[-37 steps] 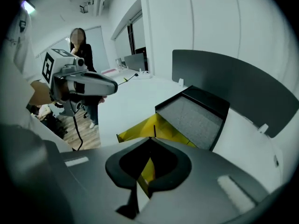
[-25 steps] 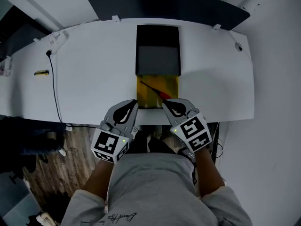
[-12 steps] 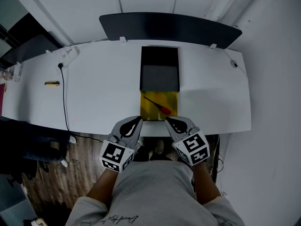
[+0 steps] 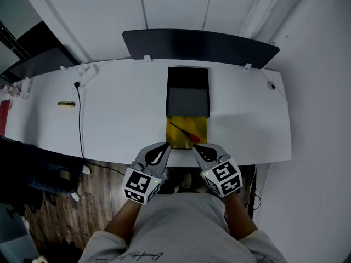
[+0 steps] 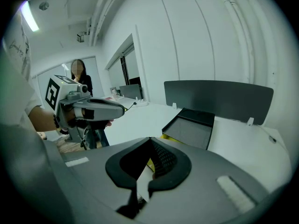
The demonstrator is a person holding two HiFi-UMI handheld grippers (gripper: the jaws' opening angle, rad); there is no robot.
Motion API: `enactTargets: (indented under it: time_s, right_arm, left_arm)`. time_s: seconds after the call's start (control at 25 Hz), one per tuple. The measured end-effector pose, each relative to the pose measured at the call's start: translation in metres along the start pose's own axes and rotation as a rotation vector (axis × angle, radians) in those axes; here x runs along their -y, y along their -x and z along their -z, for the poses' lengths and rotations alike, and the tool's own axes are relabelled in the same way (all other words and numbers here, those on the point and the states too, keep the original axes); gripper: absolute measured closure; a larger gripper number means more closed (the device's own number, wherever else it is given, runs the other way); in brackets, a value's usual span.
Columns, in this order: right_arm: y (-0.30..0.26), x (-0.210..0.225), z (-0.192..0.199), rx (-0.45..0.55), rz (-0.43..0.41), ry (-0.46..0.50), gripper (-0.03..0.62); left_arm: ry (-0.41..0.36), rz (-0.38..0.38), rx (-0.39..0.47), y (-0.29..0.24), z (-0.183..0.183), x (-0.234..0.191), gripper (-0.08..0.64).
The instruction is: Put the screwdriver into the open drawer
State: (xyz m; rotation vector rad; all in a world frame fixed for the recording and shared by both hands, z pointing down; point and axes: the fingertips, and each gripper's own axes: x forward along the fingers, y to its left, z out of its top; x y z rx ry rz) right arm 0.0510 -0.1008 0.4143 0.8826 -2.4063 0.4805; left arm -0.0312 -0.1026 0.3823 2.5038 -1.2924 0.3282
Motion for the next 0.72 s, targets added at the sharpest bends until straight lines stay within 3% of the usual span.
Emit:
enactTargets:
  time_s: [0.72]
  right_arm:
    - [0.005,0.005,-0.011,0.028,0.014,0.015,0.578]
  left_arm:
    - [-0.010,-0.008,0.018,0.000,-0.009,0.000,0.563]
